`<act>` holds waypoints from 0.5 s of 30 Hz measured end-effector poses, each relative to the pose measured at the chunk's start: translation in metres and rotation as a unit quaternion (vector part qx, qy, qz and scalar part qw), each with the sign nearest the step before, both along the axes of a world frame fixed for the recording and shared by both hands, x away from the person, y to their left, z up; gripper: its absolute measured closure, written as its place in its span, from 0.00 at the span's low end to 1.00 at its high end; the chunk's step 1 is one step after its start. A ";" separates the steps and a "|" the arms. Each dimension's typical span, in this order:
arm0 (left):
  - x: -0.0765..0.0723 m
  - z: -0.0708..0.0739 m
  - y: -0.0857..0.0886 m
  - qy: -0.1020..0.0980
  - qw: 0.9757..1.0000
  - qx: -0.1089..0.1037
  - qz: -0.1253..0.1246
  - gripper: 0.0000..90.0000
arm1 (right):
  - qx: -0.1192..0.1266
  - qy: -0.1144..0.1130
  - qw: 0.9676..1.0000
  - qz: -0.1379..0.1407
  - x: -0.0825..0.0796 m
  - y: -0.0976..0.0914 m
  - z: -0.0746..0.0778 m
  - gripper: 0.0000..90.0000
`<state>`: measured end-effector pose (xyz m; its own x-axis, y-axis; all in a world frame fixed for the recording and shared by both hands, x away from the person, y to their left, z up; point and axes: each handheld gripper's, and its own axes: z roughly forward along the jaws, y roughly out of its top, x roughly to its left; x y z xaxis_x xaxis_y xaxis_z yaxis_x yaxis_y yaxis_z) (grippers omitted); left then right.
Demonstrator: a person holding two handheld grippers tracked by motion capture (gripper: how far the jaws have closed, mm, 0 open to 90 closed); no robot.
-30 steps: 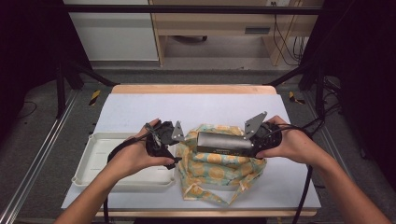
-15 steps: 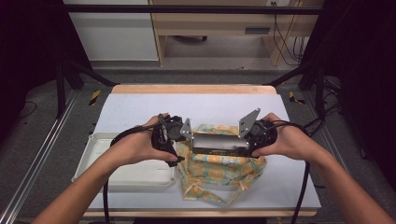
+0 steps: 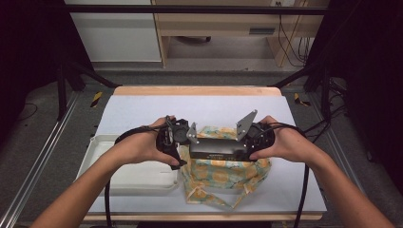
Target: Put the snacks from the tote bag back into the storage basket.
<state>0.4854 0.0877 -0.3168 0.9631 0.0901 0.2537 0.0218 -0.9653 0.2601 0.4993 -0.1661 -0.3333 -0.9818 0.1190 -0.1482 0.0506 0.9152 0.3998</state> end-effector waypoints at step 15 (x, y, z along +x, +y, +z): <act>0.001 0.005 -0.013 0.013 1.000 0.008 -0.027 0.09 | 0.001 -0.003 1.000 0.005 -0.009 0.012 0.003 0.48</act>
